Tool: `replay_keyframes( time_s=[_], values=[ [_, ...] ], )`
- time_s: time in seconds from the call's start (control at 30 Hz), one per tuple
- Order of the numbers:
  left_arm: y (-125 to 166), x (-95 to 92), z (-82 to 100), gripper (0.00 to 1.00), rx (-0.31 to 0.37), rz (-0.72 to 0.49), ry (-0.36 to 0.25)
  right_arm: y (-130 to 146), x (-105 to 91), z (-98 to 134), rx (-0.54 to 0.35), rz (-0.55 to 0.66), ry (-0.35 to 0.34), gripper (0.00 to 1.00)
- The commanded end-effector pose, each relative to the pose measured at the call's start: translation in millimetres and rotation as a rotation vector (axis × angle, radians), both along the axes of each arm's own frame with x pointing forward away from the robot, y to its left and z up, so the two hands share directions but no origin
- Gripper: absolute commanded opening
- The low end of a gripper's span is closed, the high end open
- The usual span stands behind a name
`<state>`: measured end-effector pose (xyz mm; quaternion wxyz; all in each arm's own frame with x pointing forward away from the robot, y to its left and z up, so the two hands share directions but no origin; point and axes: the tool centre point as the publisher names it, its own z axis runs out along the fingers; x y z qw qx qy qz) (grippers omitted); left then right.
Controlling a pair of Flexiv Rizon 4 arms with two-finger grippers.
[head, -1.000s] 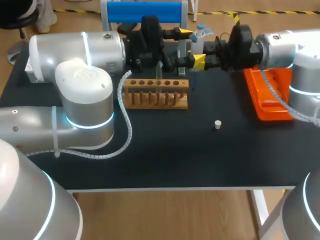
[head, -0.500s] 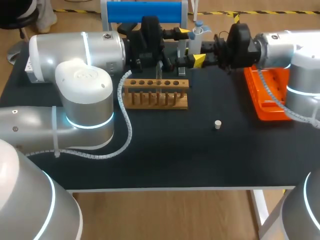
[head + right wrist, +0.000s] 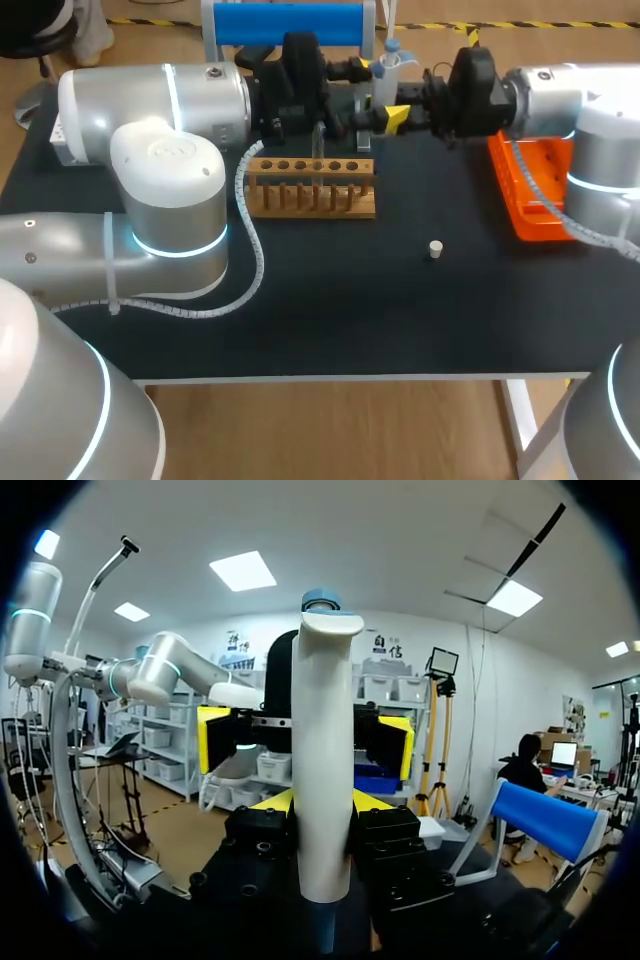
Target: Invert the test tube, pick up the pipette, mount the tip to pipette, aspirate from beaker and dispense into the tube, eject the tip, return the pipette, and cap with the stopper.
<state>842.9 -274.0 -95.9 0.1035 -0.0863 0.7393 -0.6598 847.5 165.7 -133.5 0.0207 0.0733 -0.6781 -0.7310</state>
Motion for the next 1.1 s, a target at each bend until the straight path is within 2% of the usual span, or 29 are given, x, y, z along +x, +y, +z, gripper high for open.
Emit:
replay_keyframes(
  time_s=[0.03,0.5,0.57,0.6,0.83,1.1],
  values=[
    [-1,-0.3,-0.5,0.0,-0.002,0.003,-0.001,1,0.0,0,0.002,-0.004,-0.002,0.0],
    [-1,-0.3,-0.5,0.0,-0.002,0.003,-0.001,1,-1.3,0,-0.002,-0.006,-0.005,0.0],
    [-1,-0.3,-0.5,0.0,-0.002,0.003,-0.001,-1,-1.2,1,-0.007,-0.011,-0.011,0.61],
    [-1,-0.3,-0.5,0.0,-0.002,0.003,-0.001,-4,-1.4,2,-0.008,-0.012,-0.015,1.0],
    [-1,-0.3,-0.5,0.0,-0.002,0.003,-0.001,-47,2.0,5,-0.004,0.008,-0.024,1.0],
    [-1,-0.3,-0.5,0.0,-0.002,0.003,-0.001,-106,41.1,-8,-0.037,-0.124,0.024,1.0]
  ],
)
